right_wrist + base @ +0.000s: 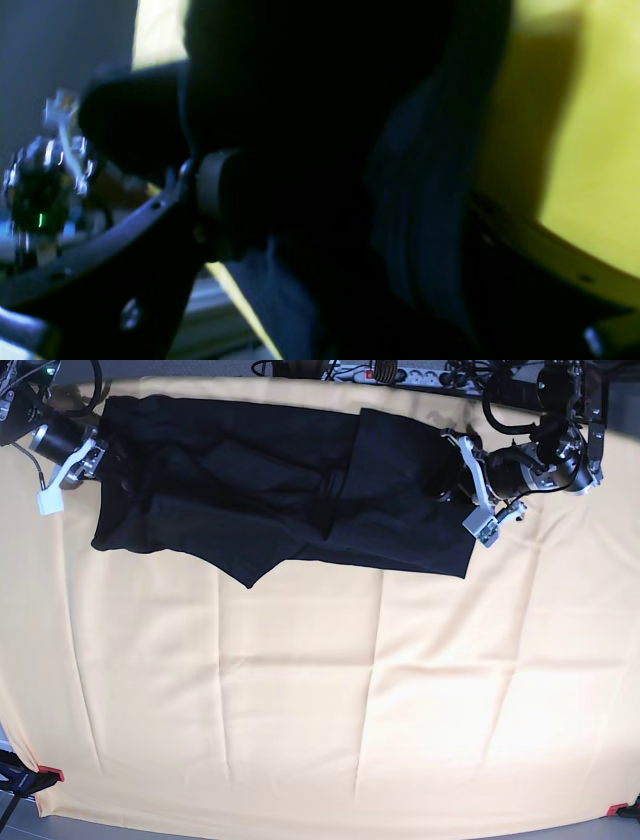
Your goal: Fold the T-shirt properly
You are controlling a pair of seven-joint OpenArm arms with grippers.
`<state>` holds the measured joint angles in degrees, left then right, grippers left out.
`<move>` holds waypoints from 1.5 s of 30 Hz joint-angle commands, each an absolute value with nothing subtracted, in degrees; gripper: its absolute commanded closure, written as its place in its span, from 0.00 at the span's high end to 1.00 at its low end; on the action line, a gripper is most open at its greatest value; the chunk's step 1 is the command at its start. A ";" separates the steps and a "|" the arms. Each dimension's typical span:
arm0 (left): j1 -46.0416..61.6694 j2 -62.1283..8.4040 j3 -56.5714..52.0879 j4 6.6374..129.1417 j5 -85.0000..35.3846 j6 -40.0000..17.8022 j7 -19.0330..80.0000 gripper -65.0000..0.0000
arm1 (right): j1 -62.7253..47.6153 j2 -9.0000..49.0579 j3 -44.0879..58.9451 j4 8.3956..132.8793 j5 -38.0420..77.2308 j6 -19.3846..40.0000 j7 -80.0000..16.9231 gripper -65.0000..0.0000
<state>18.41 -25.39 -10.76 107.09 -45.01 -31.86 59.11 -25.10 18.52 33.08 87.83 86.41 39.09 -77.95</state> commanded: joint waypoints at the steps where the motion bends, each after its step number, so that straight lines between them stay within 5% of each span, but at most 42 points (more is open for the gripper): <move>1: 18.26 -26.04 -10.94 107.66 -45.50 -31.66 58.96 0.00 | -25.71 19.20 33.12 88.14 85.00 39.09 -80.00 0.69; 15: 18.24 -26.04 -10.94 107.66 -45.63 -31.68 58.72 0.00 | -25.74 23.62 44.07 88.14 85.00 40.00 -80.00 0.69; 31: 18.26 -26.02 -10.94 107.66 -45.76 -31.68 58.67 0.00 | -25.87 30.52 43.11 88.14 85.00 36.88 -80.00 0.77; 45: 18.26 -26.02 -10.94 107.66 -46.81 -31.68 58.72 0.00 | -25.87 26.65 38.83 90.59 85.00 36.23 -80.00 0.77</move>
